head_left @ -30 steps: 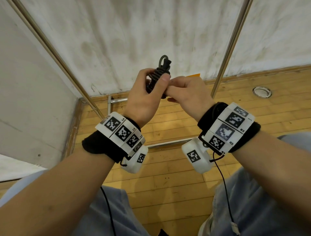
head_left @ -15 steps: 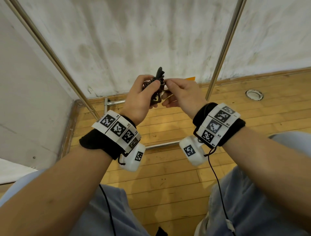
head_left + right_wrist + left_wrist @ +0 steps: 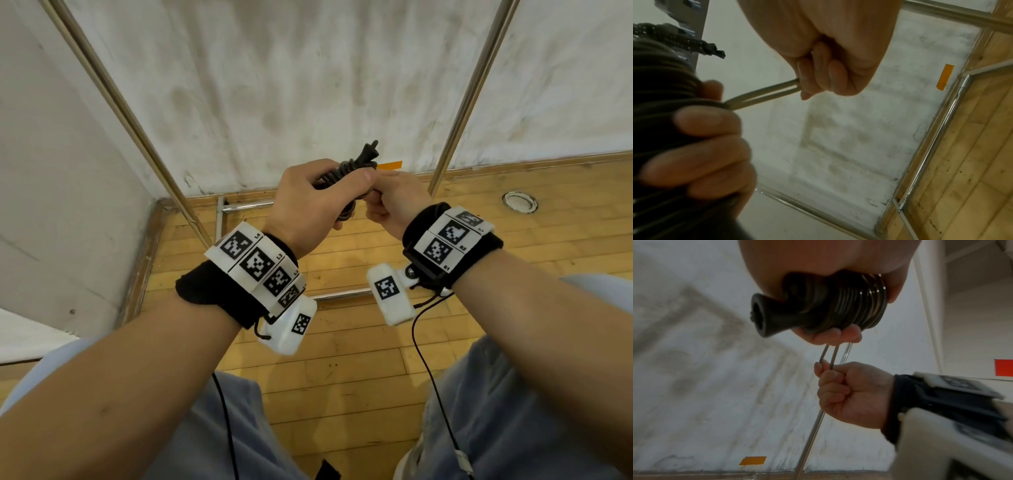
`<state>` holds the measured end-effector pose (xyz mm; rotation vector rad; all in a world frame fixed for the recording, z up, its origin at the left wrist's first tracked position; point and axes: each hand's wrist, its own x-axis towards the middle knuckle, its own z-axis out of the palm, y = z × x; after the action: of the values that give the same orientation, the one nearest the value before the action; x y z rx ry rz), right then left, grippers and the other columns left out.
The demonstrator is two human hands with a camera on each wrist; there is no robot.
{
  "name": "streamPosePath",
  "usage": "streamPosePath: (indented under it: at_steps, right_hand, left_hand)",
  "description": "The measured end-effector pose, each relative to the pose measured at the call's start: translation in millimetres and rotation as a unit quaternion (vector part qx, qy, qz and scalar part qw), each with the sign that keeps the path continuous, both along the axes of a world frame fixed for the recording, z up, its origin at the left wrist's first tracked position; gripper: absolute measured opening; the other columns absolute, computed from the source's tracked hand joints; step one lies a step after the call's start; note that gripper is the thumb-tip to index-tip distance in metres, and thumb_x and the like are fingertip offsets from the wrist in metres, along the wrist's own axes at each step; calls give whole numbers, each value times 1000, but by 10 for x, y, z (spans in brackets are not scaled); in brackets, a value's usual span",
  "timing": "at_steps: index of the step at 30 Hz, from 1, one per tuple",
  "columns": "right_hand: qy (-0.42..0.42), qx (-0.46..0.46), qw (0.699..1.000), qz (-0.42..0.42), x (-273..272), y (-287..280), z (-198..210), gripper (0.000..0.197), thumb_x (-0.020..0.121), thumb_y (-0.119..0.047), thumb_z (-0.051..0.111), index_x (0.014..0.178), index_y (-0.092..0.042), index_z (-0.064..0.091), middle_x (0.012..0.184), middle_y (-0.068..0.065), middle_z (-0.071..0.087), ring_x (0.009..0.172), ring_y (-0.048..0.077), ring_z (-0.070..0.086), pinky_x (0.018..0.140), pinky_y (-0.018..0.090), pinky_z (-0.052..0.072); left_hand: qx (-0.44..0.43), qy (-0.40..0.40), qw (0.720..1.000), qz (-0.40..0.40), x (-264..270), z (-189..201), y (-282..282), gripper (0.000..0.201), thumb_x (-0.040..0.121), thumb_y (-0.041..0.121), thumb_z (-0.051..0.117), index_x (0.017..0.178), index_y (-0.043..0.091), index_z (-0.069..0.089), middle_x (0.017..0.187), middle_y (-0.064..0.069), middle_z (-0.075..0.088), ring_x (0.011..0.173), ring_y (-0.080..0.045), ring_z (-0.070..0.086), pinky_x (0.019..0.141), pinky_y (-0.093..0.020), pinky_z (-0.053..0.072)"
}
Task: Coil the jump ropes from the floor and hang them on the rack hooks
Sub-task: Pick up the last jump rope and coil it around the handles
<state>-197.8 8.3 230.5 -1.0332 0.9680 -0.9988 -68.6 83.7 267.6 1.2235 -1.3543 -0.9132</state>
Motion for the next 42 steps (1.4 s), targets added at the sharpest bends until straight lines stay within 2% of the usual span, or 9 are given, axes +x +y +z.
streamPosePath:
  at_steps: [3, 6, 9, 11, 17, 22, 28, 33, 42]
  right_hand:
    - [6, -4, 1000, -15, 24, -13, -5, 61, 95, -7, 41, 38, -23, 57, 38, -8, 33, 35, 9, 23, 37, 19, 21]
    - [-4, -2, 1000, -25, 23, -21, -23, 31, 98, -21, 46, 73, -13, 62, 47, -4, 42, 40, 11, 30, 43, 22, 27]
    - [-3, 1, 1000, -22, 1, 19, -63, 27, 99, -26, 45, 84, -9, 60, 52, -1, 47, 43, 12, 37, 46, 23, 34]
    - [24, -12, 999, -23, -9, 48, -73, 27, 99, -26, 44, 84, -10, 59, 52, -2, 47, 43, 12, 39, 46, 23, 35]
    - [60, -42, 994, -76, -33, 37, -67, 30, 98, -22, 48, 74, -11, 62, 47, -3, 43, 42, 11, 33, 40, 22, 29]
    - [63, -32, 995, -65, -65, 2, -110, 31, 98, -21, 48, 72, -10, 60, 44, -6, 41, 39, 9, 32, 41, 22, 26]
    - [72, -31, 994, -73, -97, -82, -104, 32, 95, -18, 50, 64, -13, 57, 39, -12, 40, 35, 5, 34, 41, 22, 27]
    - [81, -64, 992, -68, -110, -86, -132, 29, 97, -26, 49, 76, -12, 63, 48, -5, 47, 42, 11, 38, 44, 24, 34]
    - [127, -154, 977, -71, -67, 105, -29, 22, 97, -20, 49, 84, -16, 66, 58, 1, 56, 46, 11, 50, 48, 24, 44]
  left_hand:
    - [11, -1, 1000, -12, 24, 27, -3, 36, 87, 29, 63, 85, -6, 64, 63, -14, 62, 45, -11, 54, 41, -18, 39]
    - [50, -46, 998, 6, 115, 21, -81, 29, 90, 38, 60, 87, 10, 64, 69, -7, 65, 51, -14, 62, 45, -23, 45]
    - [80, -63, 995, 25, 189, -17, -114, 22, 90, 39, 59, 100, 20, 60, 74, -2, 66, 57, -13, 63, 46, -22, 46]
    - [91, -55, 994, 21, 181, -39, -107, 21, 92, 37, 56, 109, 24, 56, 77, -3, 67, 57, -10, 60, 47, -23, 46]
    - [42, -74, 995, 44, 61, -26, -65, 38, 81, 40, 71, 76, 3, 64, 58, -6, 61, 49, -15, 59, 43, -21, 44]
    - [3, -83, 996, 34, 48, 33, -28, 25, 80, 32, 72, 72, 9, 68, 54, 0, 64, 48, -12, 62, 43, -18, 44]
    - [7, -64, 998, 5, 45, 59, -10, 27, 81, 34, 71, 74, 9, 68, 56, 0, 66, 51, -16, 66, 45, -22, 48]
    - [66, -54, 996, 11, 184, 11, -123, 24, 85, 42, 66, 86, 17, 63, 68, 2, 66, 61, -13, 68, 51, -27, 53]
    - [92, -47, 994, 41, 250, -145, -213, 24, 88, 27, 66, 101, 19, 49, 84, -1, 67, 68, -9, 68, 57, -25, 55]
